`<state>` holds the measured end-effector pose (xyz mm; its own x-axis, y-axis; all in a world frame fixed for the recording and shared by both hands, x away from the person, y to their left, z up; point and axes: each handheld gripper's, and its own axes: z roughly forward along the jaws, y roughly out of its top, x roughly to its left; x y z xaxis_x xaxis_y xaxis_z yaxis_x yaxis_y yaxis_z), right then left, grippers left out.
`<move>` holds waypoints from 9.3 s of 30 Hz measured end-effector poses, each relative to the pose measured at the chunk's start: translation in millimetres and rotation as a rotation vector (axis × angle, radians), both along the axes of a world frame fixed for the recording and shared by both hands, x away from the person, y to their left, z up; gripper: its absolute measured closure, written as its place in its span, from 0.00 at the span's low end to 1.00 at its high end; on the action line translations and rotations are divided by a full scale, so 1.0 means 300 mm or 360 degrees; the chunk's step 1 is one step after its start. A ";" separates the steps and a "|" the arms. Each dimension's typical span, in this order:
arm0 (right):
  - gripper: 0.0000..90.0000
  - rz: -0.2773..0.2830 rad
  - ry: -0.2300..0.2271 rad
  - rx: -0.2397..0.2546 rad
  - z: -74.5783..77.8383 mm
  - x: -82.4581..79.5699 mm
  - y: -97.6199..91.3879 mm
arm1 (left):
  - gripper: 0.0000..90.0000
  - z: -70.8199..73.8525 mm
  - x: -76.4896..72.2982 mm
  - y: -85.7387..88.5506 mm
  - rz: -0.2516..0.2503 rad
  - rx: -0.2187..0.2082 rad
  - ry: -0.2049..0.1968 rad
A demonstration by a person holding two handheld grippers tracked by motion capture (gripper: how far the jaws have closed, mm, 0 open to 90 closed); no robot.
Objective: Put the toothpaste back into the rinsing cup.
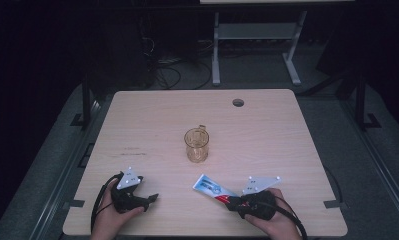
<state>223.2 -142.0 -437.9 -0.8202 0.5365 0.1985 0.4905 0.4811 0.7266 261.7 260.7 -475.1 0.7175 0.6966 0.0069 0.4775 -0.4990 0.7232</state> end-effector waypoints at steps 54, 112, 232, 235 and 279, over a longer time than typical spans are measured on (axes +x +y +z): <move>0.39 0.0040 0.0077 -0.0368 -0.046 0.214 0.214 | 0.15 0.000 -0.003 -0.002 -0.0017 -0.0007 0.0001; 0.82 0.0062 0.0183 -0.0430 0.028 0.263 0.211 | 0.15 0.000 -0.003 -0.002 -0.0020 -0.0005 0.0000; 0.82 -0.0142 -0.0356 0.0606 0.498 0.595 0.104 | 0.15 0.000 -0.008 -0.004 -0.0047 -0.0002 -0.0001; 0.82 -0.0144 -0.0355 0.0619 0.500 0.610 0.121 | 0.15 0.000 -0.008 -0.005 -0.0047 0.0000 -0.0001; 0.81 -0.0087 -0.0338 0.0572 0.448 0.736 0.330 | 0.15 0.000 -0.013 -0.009 -0.0063 -0.0006 0.0002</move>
